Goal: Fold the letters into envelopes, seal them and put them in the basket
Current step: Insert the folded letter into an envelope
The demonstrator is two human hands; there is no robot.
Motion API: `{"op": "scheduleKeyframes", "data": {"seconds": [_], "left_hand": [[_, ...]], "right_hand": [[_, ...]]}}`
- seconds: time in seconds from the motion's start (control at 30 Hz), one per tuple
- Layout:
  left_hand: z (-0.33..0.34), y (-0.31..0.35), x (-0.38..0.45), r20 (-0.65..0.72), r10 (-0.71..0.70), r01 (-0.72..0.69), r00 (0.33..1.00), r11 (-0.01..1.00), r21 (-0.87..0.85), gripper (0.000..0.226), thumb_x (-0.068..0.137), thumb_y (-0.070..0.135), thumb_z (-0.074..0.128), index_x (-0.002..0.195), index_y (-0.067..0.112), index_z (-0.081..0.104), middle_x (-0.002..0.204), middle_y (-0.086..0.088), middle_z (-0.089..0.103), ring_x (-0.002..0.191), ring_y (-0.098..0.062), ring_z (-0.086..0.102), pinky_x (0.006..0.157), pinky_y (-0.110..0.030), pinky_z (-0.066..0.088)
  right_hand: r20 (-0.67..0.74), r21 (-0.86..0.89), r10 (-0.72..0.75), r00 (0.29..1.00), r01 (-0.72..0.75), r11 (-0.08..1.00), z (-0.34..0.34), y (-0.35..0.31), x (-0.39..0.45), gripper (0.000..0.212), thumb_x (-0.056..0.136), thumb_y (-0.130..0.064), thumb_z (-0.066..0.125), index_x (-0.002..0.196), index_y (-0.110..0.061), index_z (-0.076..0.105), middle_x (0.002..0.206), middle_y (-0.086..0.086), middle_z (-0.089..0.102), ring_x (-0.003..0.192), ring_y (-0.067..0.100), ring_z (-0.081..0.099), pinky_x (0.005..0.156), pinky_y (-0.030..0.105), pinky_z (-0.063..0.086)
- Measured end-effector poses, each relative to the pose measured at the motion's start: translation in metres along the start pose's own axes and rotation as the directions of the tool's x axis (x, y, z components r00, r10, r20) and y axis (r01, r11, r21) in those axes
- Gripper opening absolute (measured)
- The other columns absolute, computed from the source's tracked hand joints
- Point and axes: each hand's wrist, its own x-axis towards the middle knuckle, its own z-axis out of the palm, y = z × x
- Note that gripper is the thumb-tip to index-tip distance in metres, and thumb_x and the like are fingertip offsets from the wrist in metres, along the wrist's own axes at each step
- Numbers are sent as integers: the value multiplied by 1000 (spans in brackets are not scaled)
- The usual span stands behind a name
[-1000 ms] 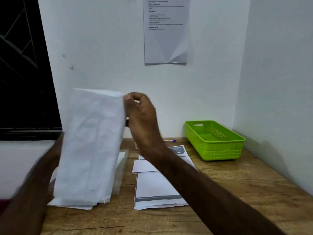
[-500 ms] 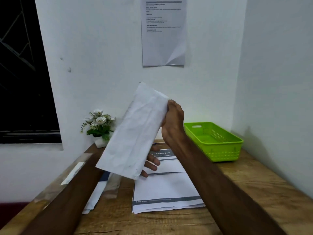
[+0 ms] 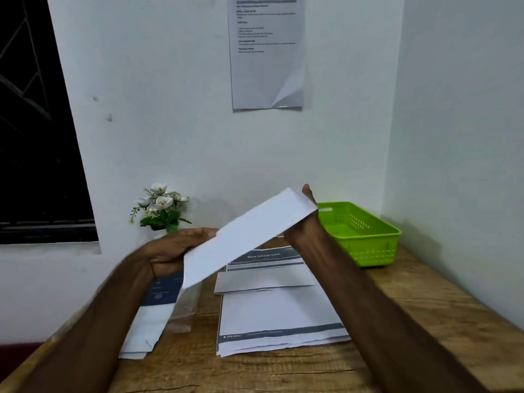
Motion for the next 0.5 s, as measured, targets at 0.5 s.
{"op": "scheduleKeyframes", "data": {"seconds": [0.5], "left_hand": [[-79,7,22,-344,33,185,938,792,582,28,76,40,86,94,19,81,89,-1,80,81,-21,73,63,-27,53]], "right_hand": [[-135,-863,392,910,-302,404,-43,8,-19,35,95,-40,67,103,-6,63,85,11,76,58,14,71,46,22,54]]}}
